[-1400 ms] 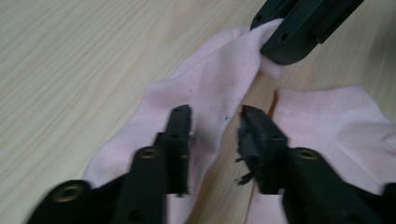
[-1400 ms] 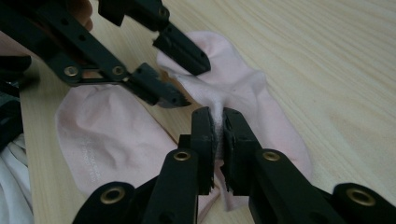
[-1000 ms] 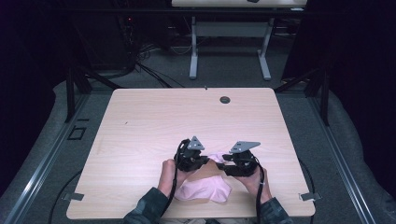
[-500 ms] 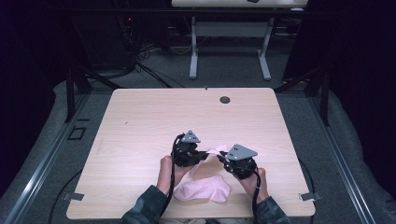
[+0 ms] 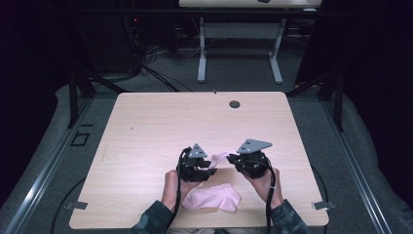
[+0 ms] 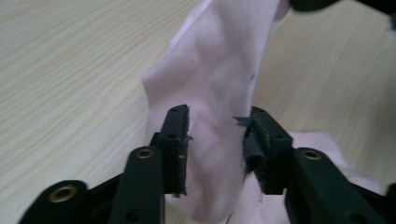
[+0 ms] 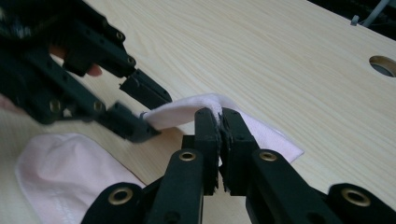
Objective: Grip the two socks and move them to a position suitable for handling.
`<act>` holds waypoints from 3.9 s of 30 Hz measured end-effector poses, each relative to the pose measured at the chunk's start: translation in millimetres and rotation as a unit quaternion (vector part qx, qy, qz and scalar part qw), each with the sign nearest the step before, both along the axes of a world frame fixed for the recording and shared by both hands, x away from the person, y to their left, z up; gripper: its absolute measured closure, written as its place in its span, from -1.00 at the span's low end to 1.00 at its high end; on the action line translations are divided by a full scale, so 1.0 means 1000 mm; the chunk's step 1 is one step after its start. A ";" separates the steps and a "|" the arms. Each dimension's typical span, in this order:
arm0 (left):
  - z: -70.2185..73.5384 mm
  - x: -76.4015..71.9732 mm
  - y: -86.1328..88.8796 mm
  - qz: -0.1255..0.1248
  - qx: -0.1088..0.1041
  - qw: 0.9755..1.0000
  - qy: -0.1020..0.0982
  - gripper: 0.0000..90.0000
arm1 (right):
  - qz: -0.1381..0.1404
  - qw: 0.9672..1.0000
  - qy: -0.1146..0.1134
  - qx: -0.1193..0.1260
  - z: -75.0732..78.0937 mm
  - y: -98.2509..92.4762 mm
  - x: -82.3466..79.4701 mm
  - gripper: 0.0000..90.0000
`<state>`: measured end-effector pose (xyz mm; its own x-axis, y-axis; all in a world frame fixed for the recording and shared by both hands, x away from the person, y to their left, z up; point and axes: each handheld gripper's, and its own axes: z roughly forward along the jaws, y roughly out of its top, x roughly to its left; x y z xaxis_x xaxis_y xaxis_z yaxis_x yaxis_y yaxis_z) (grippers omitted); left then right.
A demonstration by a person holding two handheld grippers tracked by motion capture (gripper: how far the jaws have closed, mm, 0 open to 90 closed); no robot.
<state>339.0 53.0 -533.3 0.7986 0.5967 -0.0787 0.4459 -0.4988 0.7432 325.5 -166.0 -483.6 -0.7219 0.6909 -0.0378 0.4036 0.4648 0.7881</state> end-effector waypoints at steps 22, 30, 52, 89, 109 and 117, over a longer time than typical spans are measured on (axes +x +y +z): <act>0.038 -0.005 0.000 -0.063 0.009 0.994 0.088 0.96 | -0.037 0.993 0.110 0.025 0.004 -0.039 -0.011 0.64; 0.029 0.011 -0.005 -0.046 -0.006 0.990 0.135 0.95 | -0.016 0.996 0.079 0.024 -0.050 -0.040 0.008 0.28; 0.025 0.014 0.038 -0.032 -0.007 0.986 0.166 0.79 | 0.037 0.984 0.143 0.099 -0.016 -0.047 -0.004 0.91; -0.029 0.041 0.055 0.070 0.038 0.984 0.158 0.95 | -0.013 0.989 0.139 -0.059 -0.078 -0.005 0.060 0.88; -0.003 0.021 0.088 0.120 -0.002 0.986 0.114 -0.64 | -0.044 0.994 0.103 0.003 -0.056 -0.035 0.033 -0.48; -0.005 0.020 0.086 0.121 0.003 0.986 0.116 -0.67 | -0.045 0.993 0.108 -0.002 -0.054 -0.038 0.033 -0.57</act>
<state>358.9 139.2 -538.3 0.5937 0.7685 -0.2386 0.7098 -0.3604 0.6052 358.7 -204.1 -537.8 -0.6494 0.7526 0.1087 0.6027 0.4223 0.6771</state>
